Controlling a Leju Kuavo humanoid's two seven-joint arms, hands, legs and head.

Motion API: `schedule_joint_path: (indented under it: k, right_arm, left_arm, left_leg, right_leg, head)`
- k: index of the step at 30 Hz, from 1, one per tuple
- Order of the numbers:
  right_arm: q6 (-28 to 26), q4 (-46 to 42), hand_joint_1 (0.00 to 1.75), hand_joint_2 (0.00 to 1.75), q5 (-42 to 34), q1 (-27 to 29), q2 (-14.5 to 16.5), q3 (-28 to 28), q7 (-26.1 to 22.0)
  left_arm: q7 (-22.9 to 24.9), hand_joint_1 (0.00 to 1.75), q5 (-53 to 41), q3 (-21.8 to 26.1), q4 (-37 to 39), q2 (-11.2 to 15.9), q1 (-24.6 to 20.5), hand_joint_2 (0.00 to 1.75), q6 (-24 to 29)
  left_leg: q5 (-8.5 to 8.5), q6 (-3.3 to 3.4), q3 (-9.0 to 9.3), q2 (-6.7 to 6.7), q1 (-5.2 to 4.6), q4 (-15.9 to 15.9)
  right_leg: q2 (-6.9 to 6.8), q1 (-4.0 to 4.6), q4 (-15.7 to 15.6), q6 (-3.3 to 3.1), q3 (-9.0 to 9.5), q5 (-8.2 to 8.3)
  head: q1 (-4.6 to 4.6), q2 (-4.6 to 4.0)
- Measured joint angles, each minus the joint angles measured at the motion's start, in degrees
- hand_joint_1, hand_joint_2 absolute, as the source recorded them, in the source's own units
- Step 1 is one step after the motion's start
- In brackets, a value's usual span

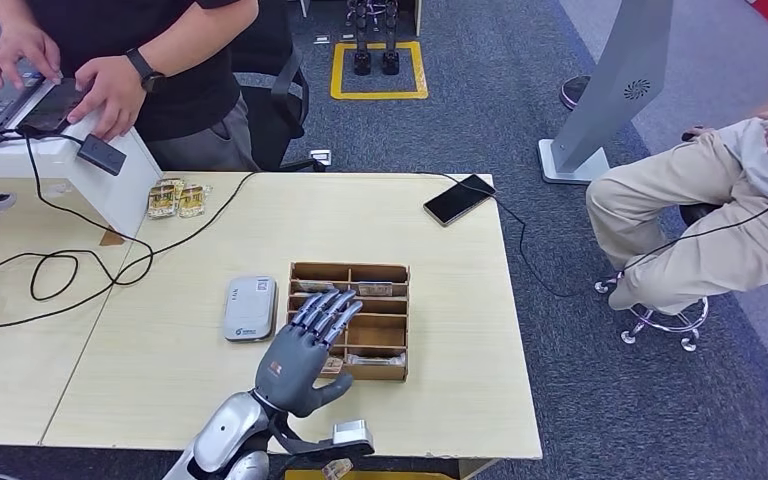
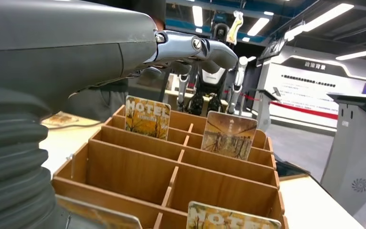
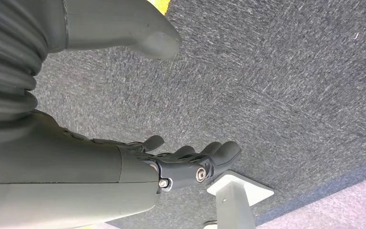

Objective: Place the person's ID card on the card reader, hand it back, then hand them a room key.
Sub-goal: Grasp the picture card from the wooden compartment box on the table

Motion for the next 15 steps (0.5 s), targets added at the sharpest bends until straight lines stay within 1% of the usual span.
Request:
schedule_joint_path:
  k: [4, 15]
  right_arm:
    - [0.00, 0.00, 0.00, 1.75, -0.01, 0.00, 0.00, 0.00, -0.01]
    - [0.00, -0.07, 0.00, 1.75, 0.22, 0.00, 0.00, 0.00, 0.02]
  left_arm:
    - [-0.93, 0.00, 1.92, -0.29, 0.09, 0.12, 0.00, 1.75, -0.27]
    - [-1.07, 0.00, 2.22, -0.49, 0.09, 0.60, 0.00, 1.75, -0.66]
  left_leg:
    - [0.00, 0.00, 0.00, 0.00, 0.00, 0.00]
    - [0.00, 0.00, 0.00, 0.00, 0.00, 0.00]
  right_leg:
    - [0.00, 0.00, 0.00, 0.00, 0.00, 0.00]
    - [0.00, 0.00, 0.00, 0.00, 0.00, 0.00]
  head:
    - [0.01, 0.00]
    - [0.01, 0.00]
